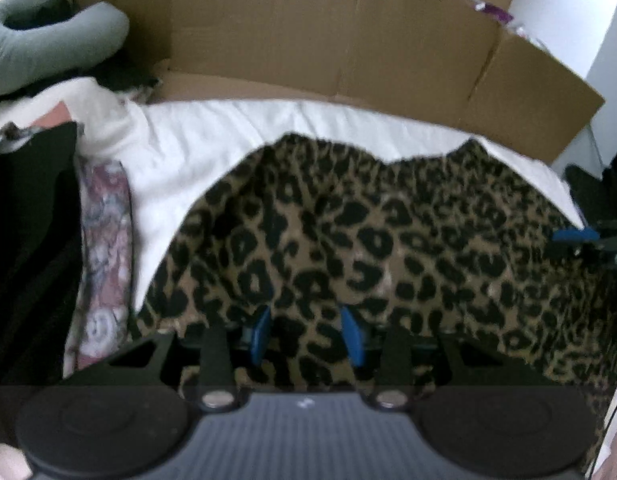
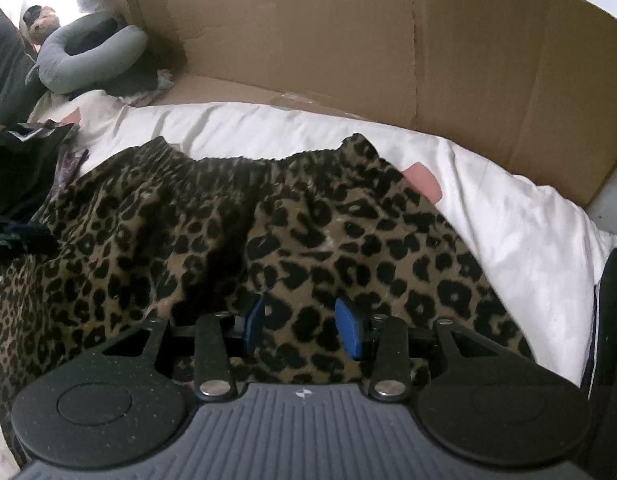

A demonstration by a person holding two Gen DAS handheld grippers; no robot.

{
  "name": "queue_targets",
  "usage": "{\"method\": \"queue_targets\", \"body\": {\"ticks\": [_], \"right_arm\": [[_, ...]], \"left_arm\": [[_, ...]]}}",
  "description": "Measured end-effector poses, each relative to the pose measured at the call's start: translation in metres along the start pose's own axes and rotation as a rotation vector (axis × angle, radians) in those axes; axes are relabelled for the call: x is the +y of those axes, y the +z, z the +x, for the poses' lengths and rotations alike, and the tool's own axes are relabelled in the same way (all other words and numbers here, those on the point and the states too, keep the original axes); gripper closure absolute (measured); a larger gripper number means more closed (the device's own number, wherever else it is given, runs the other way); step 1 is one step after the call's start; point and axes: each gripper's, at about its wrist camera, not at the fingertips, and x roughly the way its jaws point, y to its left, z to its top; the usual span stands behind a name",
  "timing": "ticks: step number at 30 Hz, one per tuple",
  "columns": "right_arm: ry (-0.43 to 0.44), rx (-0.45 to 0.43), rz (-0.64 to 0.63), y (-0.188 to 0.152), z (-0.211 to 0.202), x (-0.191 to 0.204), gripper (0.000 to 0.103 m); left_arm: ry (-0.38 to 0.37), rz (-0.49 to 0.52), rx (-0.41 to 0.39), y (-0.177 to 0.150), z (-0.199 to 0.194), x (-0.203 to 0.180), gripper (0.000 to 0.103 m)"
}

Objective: Fold clothes

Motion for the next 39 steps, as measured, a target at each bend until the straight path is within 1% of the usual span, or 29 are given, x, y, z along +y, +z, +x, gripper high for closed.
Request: {"method": "queue_targets", "body": {"ticks": [2,6,10,16,17,20,23,24,25,26,28,29,30,33,34,36,37,39], "right_arm": [[0.014,-0.008,0.008,-0.004,-0.005,0.005,0.057],[0.020,0.043,0.031,-0.008,-0.007,0.018,0.057],[0.056,0.062,0.035,-0.017,-0.013,0.034,0.057],[0.103,0.108,0.011,-0.035,-0.020,0.062,0.057],[0.112,0.114,0.009,-0.038,-0.020,0.066,0.057],[0.141,0.143,-0.001,-0.048,-0.023,0.080,0.057],[0.167,0.180,-0.060,-0.058,-0.027,0.096,0.057],[0.171,0.186,-0.081,-0.062,-0.029,0.101,0.057],[0.169,0.179,-0.097,-0.065,-0.030,0.104,0.056],[0.165,0.176,-0.097,-0.068,-0.030,0.106,0.057],[0.157,0.190,-0.039,-0.073,-0.025,0.104,0.057],[0.161,0.196,-0.020,-0.075,-0.023,0.104,0.057],[0.173,0.200,-0.027,-0.076,-0.021,0.106,0.057],[0.155,0.202,-0.082,-0.082,-0.017,0.114,0.057],[0.154,0.210,-0.079,-0.084,-0.015,0.114,0.057],[0.157,0.227,-0.069,-0.088,-0.014,0.114,0.063],[0.160,0.228,-0.076,-0.090,-0.015,0.115,0.065],[0.162,0.229,-0.102,-0.095,-0.018,0.119,0.066]], "left_arm": [[0.015,0.001,0.021,-0.006,0.002,0.000,0.062],[0.056,0.018,0.044,-0.018,0.002,-0.001,0.063],[0.059,0.027,0.051,-0.030,-0.007,0.002,0.063],[0.069,0.007,0.037,-0.044,-0.021,0.009,0.061],[0.075,0.002,0.041,-0.046,-0.022,0.010,0.060],[0.086,-0.025,0.045,-0.053,-0.027,0.016,0.059],[0.104,-0.046,0.040,-0.057,-0.032,0.019,0.059],[0.111,-0.051,0.037,-0.058,-0.034,0.020,0.059],[0.103,-0.054,0.029,-0.057,-0.035,0.019,0.059],[0.094,-0.057,0.021,-0.057,-0.037,0.019,0.059],[0.081,-0.028,0.002,-0.054,-0.036,0.015,0.059],[0.085,-0.018,0.006,-0.053,-0.034,0.013,0.059],[0.083,-0.020,0.018,-0.053,-0.030,0.013,0.059],[0.089,-0.037,0.045,-0.054,-0.023,0.016,0.059],[0.097,-0.039,0.059,-0.056,-0.022,0.018,0.059],[0.112,-0.031,0.092,-0.061,-0.020,0.021,0.061],[0.115,-0.016,0.096,-0.064,-0.023,0.022,0.062],[0.132,0.029,0.110,-0.069,-0.026,0.023,0.062]]}}
